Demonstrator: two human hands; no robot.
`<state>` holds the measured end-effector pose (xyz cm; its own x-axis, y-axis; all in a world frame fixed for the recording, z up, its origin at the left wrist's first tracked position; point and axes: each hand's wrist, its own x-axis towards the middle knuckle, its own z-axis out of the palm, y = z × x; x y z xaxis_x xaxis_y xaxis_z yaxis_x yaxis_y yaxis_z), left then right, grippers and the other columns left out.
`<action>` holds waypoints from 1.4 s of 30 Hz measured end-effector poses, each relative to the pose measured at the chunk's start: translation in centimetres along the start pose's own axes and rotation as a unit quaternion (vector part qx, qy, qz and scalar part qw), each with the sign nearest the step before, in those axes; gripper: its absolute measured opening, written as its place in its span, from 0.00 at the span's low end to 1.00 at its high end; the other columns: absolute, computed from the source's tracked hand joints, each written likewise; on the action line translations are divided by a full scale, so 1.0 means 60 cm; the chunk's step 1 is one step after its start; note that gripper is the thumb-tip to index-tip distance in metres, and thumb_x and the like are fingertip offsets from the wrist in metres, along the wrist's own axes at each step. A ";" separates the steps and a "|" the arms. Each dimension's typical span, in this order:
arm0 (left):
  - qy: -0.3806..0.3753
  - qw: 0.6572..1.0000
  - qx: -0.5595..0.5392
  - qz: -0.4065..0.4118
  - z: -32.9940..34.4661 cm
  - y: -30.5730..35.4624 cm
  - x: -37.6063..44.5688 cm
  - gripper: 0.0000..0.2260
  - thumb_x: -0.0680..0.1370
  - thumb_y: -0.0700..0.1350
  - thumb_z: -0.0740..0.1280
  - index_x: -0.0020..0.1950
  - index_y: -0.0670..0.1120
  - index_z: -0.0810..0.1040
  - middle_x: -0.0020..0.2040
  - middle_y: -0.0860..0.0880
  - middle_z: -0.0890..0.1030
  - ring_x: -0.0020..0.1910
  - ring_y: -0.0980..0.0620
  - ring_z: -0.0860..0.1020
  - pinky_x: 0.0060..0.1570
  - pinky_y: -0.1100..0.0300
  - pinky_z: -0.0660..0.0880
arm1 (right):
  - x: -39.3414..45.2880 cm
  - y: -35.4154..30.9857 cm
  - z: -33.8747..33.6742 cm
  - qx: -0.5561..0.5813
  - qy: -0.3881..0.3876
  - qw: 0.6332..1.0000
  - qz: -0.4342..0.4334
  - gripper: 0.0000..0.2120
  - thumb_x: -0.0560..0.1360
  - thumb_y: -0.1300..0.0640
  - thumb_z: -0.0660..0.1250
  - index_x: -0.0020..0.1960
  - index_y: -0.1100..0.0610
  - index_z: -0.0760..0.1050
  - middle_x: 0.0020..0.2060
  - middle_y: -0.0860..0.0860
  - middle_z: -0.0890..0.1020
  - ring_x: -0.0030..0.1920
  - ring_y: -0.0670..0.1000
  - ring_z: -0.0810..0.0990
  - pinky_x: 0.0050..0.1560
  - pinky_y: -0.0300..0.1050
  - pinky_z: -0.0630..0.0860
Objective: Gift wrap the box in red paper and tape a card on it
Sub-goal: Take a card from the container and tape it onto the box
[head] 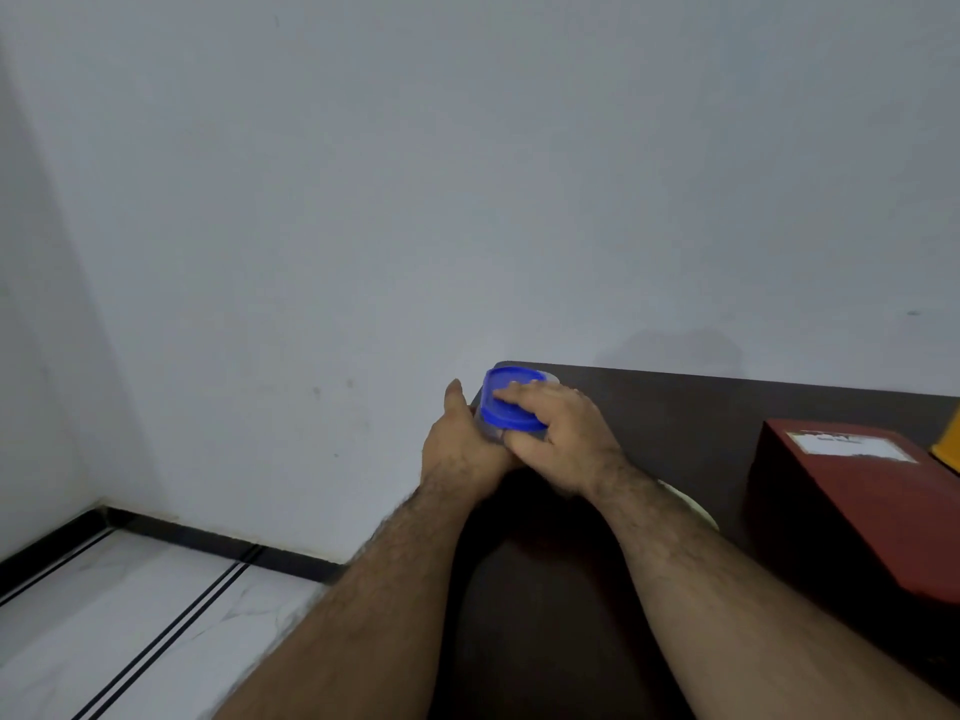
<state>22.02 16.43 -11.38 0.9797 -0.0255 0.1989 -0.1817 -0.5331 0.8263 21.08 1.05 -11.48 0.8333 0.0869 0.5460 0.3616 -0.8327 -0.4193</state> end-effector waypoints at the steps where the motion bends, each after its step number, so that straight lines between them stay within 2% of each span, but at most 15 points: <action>1: -0.001 1.000 0.006 0.002 0.000 -0.001 0.002 0.51 0.73 0.57 0.76 0.87 0.51 0.48 0.68 0.53 0.81 0.63 0.47 0.82 0.63 0.49 0.80 | -0.002 0.003 -0.001 -0.012 -0.007 1.000 -0.004 0.34 0.70 0.32 0.62 0.72 0.44 0.78 0.71 0.43 0.80 0.73 0.48 0.74 0.78 0.60 0.64; 5: -0.011 1.000 -0.001 0.005 0.000 -0.002 0.004 0.54 0.72 0.55 0.79 0.87 0.51 0.46 0.70 0.53 0.80 0.64 0.48 0.81 0.64 0.50 0.80 | 0.002 -0.014 -0.010 -0.084 -0.047 0.995 0.037 0.38 0.73 0.25 0.50 0.76 0.40 0.74 0.77 0.41 0.72 0.78 0.46 0.65 0.79 0.58 0.53; 8: -0.014 1.000 -0.013 0.007 -0.002 0.000 0.000 0.61 0.66 0.56 0.83 0.87 0.51 0.45 0.69 0.54 0.81 0.65 0.49 0.81 0.64 0.51 0.80 | 0.011 -0.025 -0.014 -0.114 -0.060 0.988 0.081 0.25 0.85 0.37 0.48 0.77 0.38 0.72 0.79 0.41 0.69 0.78 0.47 0.62 0.77 0.63 0.51; 11: -0.023 0.999 -0.027 0.001 -0.004 0.002 -0.001 0.65 0.65 0.56 0.85 0.88 0.51 0.43 0.69 0.55 0.80 0.65 0.50 0.81 0.65 0.53 0.79 | 0.024 -0.016 -0.012 -0.080 -0.072 0.989 0.101 0.23 0.87 0.43 0.48 0.75 0.38 0.74 0.78 0.39 0.71 0.76 0.45 0.63 0.76 0.58 0.50; 14: -0.034 0.998 -0.049 -0.005 -0.004 0.002 0.001 0.67 0.62 0.55 0.88 0.88 0.51 0.44 0.72 0.54 0.79 0.67 0.49 0.80 0.69 0.51 0.77 | 0.040 -0.007 -0.011 0.000 -0.036 0.989 0.145 0.20 0.86 0.42 0.54 0.54 0.40 0.85 0.61 0.44 0.83 0.70 0.47 0.70 0.74 0.52 0.55; 16: -0.040 0.998 -0.055 0.003 -0.007 -0.004 0.001 0.64 0.61 0.55 0.89 0.87 0.50 0.53 0.69 0.56 0.80 0.65 0.52 0.81 0.66 0.54 0.78 | 0.045 -0.003 -0.014 0.008 -0.013 0.991 0.132 0.21 0.85 0.43 0.59 0.39 0.44 0.82 0.44 0.44 0.83 0.60 0.50 0.77 0.72 0.53 0.64; 19: -0.043 0.997 -0.057 0.039 -0.010 -0.022 0.007 0.49 0.59 0.54 0.89 0.76 0.52 0.72 0.56 0.62 0.82 0.54 0.60 0.82 0.55 0.63 0.80 | 0.046 0.015 -0.010 0.105 0.011 0.987 0.121 0.07 0.80 0.50 0.72 0.55 0.46 0.88 0.48 0.41 0.87 0.54 0.45 0.84 0.67 0.50 0.78; 21: -0.050 0.995 -0.073 0.050 -0.009 -0.029 0.011 0.49 0.57 0.55 0.89 0.76 0.56 0.74 0.60 0.60 0.82 0.56 0.57 0.83 0.60 0.56 0.83 | 0.047 0.018 -0.010 0.161 0.036 0.978 0.130 0.15 0.76 0.52 0.78 0.62 0.48 0.86 0.52 0.41 0.86 0.54 0.41 0.84 0.63 0.44 0.81; 23: -0.054 0.993 -0.090 0.052 -0.008 -0.032 0.014 0.50 0.56 0.55 0.89 0.76 0.57 0.74 0.61 0.59 0.83 0.57 0.57 0.83 0.61 0.53 0.83 | 0.055 0.021 -0.004 0.117 0.060 0.979 0.155 0.20 0.73 0.46 0.78 0.64 0.44 0.83 0.64 0.43 0.81 0.66 0.45 0.78 0.70 0.48 0.76; 26: -0.056 0.992 -0.102 0.051 -0.008 -0.036 0.016 0.49 0.56 0.54 0.89 0.76 0.56 0.75 0.61 0.59 0.83 0.57 0.57 0.84 0.61 0.55 0.83 | 0.063 0.028 0.005 0.067 -0.014 0.976 0.208 0.28 0.78 0.44 0.72 0.76 0.46 0.74 0.83 0.47 0.62 0.84 0.51 0.54 0.82 0.57 0.57; 27: -0.057 0.992 -0.104 0.051 -0.009 -0.035 0.015 0.49 0.57 0.53 0.89 0.77 0.56 0.75 0.61 0.59 0.83 0.57 0.58 0.84 0.60 0.56 0.83 | 0.065 0.029 0.007 0.098 -0.031 0.969 0.223 0.30 0.78 0.44 0.71 0.79 0.48 0.71 0.84 0.48 0.61 0.84 0.51 0.54 0.83 0.57 0.56; 30: -0.055 0.992 -0.107 0.035 -0.013 -0.030 0.013 0.53 0.58 0.51 0.90 0.80 0.55 0.70 0.58 0.62 0.82 0.56 0.58 0.83 0.51 0.62 0.82 | 0.078 0.036 -0.003 0.165 -0.016 0.955 0.245 0.43 0.68 0.43 0.76 0.80 0.51 0.69 0.78 0.50 0.69 0.76 0.52 0.70 0.76 0.54 0.71; 34: -0.059 0.993 -0.103 0.012 -0.015 -0.021 0.012 0.62 0.57 0.52 0.90 0.85 0.54 0.59 0.60 0.61 0.79 0.60 0.53 0.81 0.38 0.66 0.75 | 0.105 0.041 -0.032 0.080 -0.087 0.958 0.261 0.51 0.62 0.36 0.78 0.80 0.52 0.69 0.77 0.51 0.69 0.76 0.55 0.68 0.75 0.57 0.72; 39: -0.051 0.995 -0.078 0.033 -0.012 -0.027 0.016 0.38 0.57 0.53 0.89 0.63 0.55 0.77 0.53 0.60 0.83 0.50 0.58 0.83 0.50 0.60 0.83 | 0.114 0.043 -0.030 -0.007 -0.145 0.964 0.224 0.47 0.55 0.23 0.71 0.66 0.51 0.78 0.65 0.51 0.77 0.65 0.54 0.74 0.66 0.56 0.78; 42: -0.049 0.994 -0.092 0.041 -0.009 -0.029 0.018 0.38 0.57 0.53 0.89 0.64 0.55 0.80 0.54 0.57 0.85 0.51 0.55 0.84 0.56 0.55 0.84 | 0.117 0.048 -0.032 0.039 -0.140 0.963 0.228 0.53 0.63 0.29 0.77 0.79 0.55 0.66 0.74 0.52 0.70 0.71 0.55 0.73 0.71 0.56 0.75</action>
<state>23.32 17.81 -12.32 0.9631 -0.1498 0.2236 -0.2639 -0.3630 0.8936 27.18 -1.81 -7.46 0.9890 -0.1247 0.0793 -0.0474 -0.7762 -0.6286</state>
